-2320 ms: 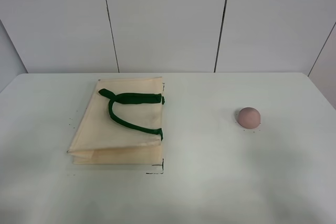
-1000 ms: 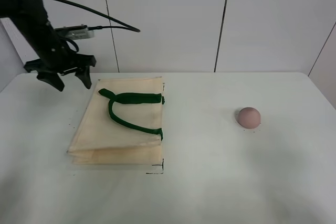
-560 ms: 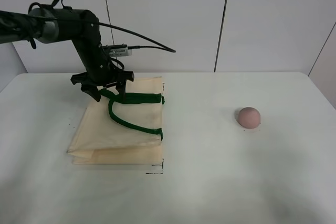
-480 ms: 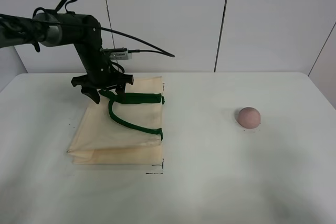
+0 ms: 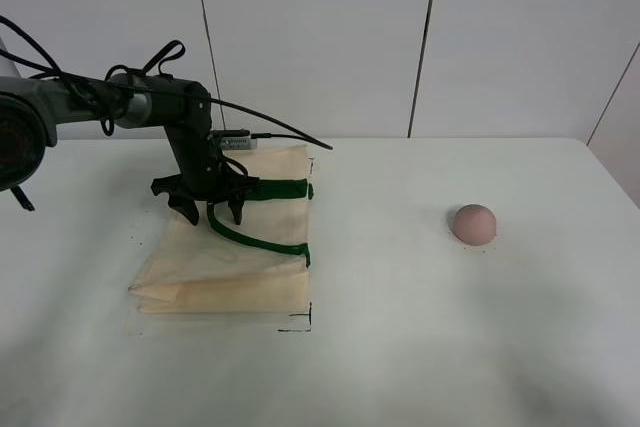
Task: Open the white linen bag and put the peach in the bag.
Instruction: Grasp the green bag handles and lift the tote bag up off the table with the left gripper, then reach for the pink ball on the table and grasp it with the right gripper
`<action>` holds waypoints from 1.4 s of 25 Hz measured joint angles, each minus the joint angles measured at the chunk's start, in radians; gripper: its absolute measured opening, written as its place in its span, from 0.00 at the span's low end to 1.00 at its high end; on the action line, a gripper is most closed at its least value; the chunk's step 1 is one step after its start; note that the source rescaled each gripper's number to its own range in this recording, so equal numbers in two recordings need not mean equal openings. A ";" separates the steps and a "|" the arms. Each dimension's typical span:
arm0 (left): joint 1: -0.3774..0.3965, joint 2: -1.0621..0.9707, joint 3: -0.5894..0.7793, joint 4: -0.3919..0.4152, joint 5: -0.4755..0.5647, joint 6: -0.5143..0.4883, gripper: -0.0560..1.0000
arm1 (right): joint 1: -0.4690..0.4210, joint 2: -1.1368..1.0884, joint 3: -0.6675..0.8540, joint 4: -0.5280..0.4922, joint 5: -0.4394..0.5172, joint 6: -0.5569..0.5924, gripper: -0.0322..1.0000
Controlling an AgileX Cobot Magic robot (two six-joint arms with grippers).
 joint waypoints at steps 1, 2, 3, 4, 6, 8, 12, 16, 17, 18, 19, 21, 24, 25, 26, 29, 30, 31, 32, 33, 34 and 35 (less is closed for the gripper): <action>0.000 0.000 0.000 0.000 0.000 -0.001 0.96 | 0.000 0.000 0.000 0.000 0.000 0.000 0.97; 0.000 0.000 0.000 0.000 -0.002 -0.002 0.94 | 0.000 0.000 0.000 0.000 0.000 0.000 0.97; 0.000 0.001 -0.001 0.000 -0.001 -0.003 0.88 | 0.000 0.000 0.000 0.000 0.000 0.000 0.97; -0.001 0.001 -0.001 0.000 -0.001 -0.003 0.79 | 0.000 0.000 0.000 0.000 0.000 0.000 0.97; -0.001 0.001 -0.002 0.000 0.000 -0.003 0.52 | 0.000 0.000 0.000 0.000 0.000 0.000 0.97; -0.001 -0.001 -0.008 0.003 0.001 -0.007 0.19 | 0.000 0.000 0.000 0.000 0.000 0.000 0.97; -0.001 -0.017 -0.027 0.027 0.036 -0.010 0.05 | 0.000 0.000 0.000 0.000 0.000 0.000 0.97; -0.001 -0.089 -0.128 0.048 0.138 0.011 0.05 | 0.000 0.000 0.000 0.001 0.000 0.000 0.97; -0.001 -0.113 -0.168 0.049 0.166 0.027 0.05 | 0.000 0.000 0.000 0.001 0.000 0.000 0.97; -0.001 -0.142 -0.209 0.052 0.189 0.036 0.05 | 0.000 0.000 0.000 0.001 0.000 0.000 0.97; -0.001 -0.170 -0.250 0.052 0.214 0.045 0.05 | 0.000 0.000 0.000 0.001 -0.001 0.000 0.97; -0.001 -0.214 -0.319 0.054 0.250 0.058 0.05 | 0.000 0.000 0.000 0.001 -0.002 0.000 0.97; -0.001 -0.274 -0.399 0.040 0.290 0.077 0.05 | 0.000 0.000 0.000 0.001 -0.003 0.000 0.97; -0.001 -0.293 -0.412 0.032 0.296 0.081 0.05 | 0.000 0.000 0.000 0.001 -0.003 0.000 0.97; -0.001 -0.316 -0.419 0.022 0.304 0.086 0.05 | 0.000 0.000 0.000 0.001 -0.003 0.000 0.97; -0.001 -0.377 -0.422 -0.013 0.311 0.107 0.05 | 0.000 0.000 0.000 0.001 -0.003 0.000 0.97; -0.001 -0.393 -0.423 -0.020 0.313 0.110 0.05 | 0.000 0.000 0.000 0.001 -0.003 0.000 0.97; -0.001 -0.406 -0.424 -0.028 0.316 0.111 0.05 | 0.000 0.000 0.000 0.001 -0.003 0.000 0.97; -0.001 -0.414 -0.424 -0.029 0.317 0.111 0.05 | 0.000 0.006 0.000 0.001 -0.003 0.000 0.97; -0.001 -0.421 -0.424 -0.032 0.318 0.112 0.05 | 0.000 0.022 0.000 0.001 -0.004 0.000 0.97; -0.001 -0.425 -0.424 -0.033 0.318 0.112 0.05 | 0.000 0.048 -0.002 0.001 -0.009 0.000 0.97; -0.001 -0.429 -0.424 -0.034 0.318 0.113 0.05 | 0.000 0.091 -0.007 0.001 -0.016 0.000 0.97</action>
